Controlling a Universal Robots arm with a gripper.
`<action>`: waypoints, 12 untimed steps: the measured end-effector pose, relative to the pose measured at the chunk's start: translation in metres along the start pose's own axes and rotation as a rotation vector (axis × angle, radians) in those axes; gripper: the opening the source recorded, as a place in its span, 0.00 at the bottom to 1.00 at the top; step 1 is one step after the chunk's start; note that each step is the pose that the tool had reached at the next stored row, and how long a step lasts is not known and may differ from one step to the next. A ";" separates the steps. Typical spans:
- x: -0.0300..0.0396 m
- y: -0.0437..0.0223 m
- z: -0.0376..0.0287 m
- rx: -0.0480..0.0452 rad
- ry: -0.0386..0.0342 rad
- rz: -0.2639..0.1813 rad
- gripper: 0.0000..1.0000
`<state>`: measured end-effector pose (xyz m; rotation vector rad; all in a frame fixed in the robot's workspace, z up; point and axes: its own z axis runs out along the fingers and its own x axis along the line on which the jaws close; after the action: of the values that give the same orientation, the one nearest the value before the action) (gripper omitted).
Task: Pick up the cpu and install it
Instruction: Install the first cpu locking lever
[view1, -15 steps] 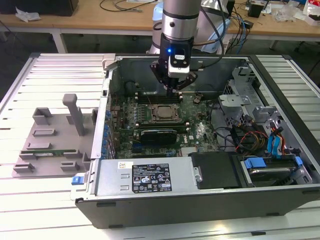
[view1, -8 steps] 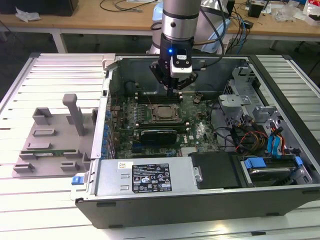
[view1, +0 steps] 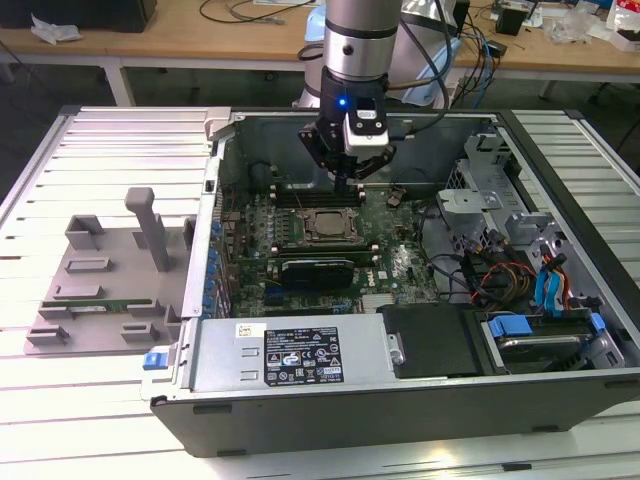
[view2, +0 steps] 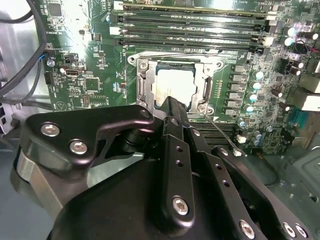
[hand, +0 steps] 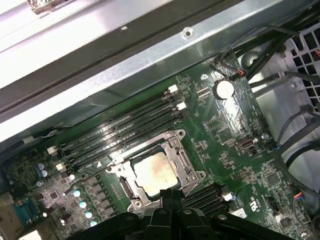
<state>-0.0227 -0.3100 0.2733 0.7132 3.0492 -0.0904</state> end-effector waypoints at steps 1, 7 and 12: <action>0.0000 0.0000 0.0000 -0.0003 -0.0006 -0.011 0.11; 0.0000 0.0000 0.0000 -0.0016 -0.0039 -0.072 0.11; 0.0000 0.0000 0.0000 -0.0039 -0.0096 -0.177 0.11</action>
<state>-0.0227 -0.3100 0.2733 0.4397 3.0954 -0.0886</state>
